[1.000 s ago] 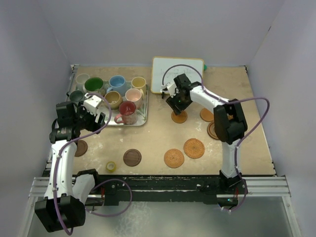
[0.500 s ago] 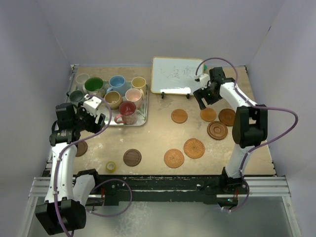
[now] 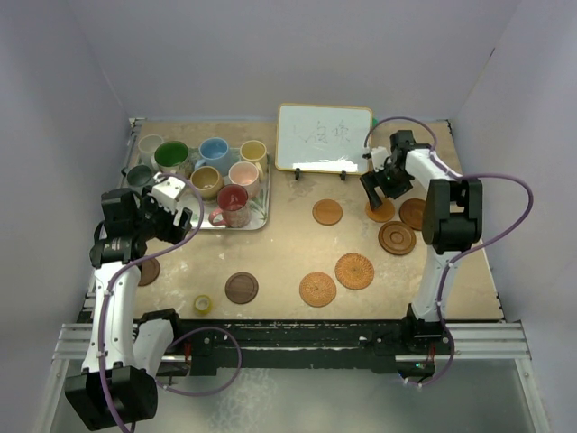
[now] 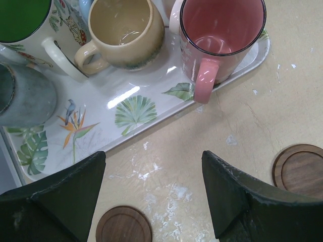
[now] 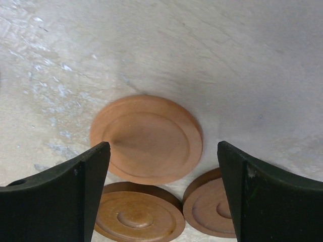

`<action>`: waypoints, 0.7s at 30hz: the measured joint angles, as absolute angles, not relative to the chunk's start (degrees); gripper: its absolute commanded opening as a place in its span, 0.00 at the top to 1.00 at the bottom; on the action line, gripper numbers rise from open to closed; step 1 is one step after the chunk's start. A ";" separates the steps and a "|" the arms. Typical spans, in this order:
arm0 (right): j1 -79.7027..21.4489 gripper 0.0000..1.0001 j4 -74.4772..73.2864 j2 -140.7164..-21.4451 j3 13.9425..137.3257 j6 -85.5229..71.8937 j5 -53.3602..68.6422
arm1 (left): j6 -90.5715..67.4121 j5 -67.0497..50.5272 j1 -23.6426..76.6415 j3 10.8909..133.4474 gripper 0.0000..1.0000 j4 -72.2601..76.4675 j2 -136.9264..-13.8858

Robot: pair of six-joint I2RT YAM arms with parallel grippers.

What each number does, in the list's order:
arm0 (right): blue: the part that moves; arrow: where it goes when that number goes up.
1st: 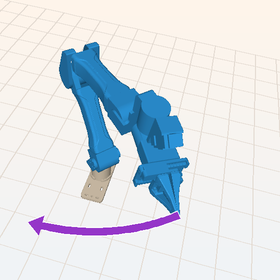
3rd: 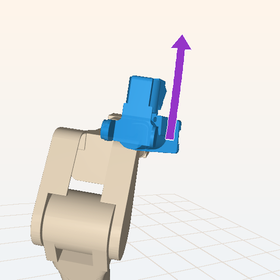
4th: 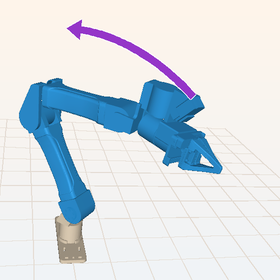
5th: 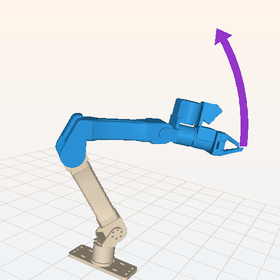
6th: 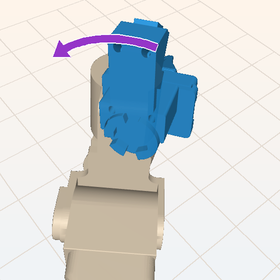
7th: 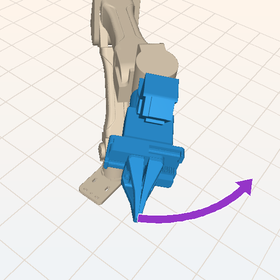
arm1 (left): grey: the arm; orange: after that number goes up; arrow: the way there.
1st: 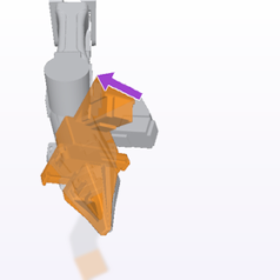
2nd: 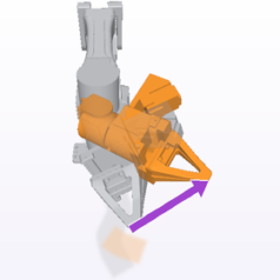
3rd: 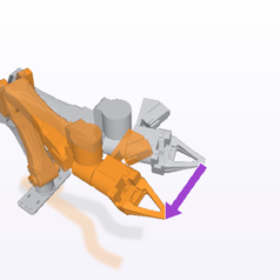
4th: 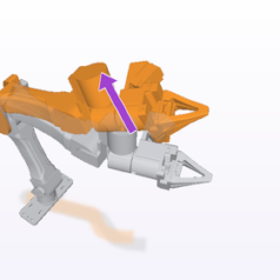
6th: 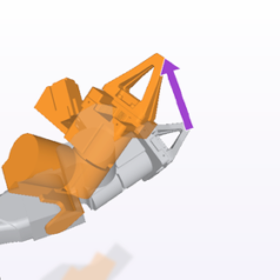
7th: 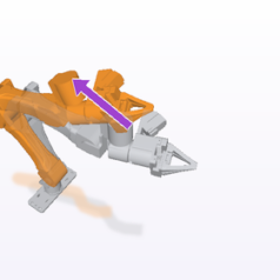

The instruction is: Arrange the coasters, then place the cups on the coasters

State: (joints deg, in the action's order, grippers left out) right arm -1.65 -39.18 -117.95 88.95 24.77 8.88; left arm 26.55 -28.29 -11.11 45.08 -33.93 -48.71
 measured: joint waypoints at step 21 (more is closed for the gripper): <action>-2.35 0.34 -39.79 -117.67 86.72 25.02 10.09 | 26.57 -28.32 -11.11 44.10 0.27 -33.91 -48.45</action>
State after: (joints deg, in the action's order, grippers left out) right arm -2.35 -39.79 -117.67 86.72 25.02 10.09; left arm 26.57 -28.32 -11.11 44.10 -33.91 -48.45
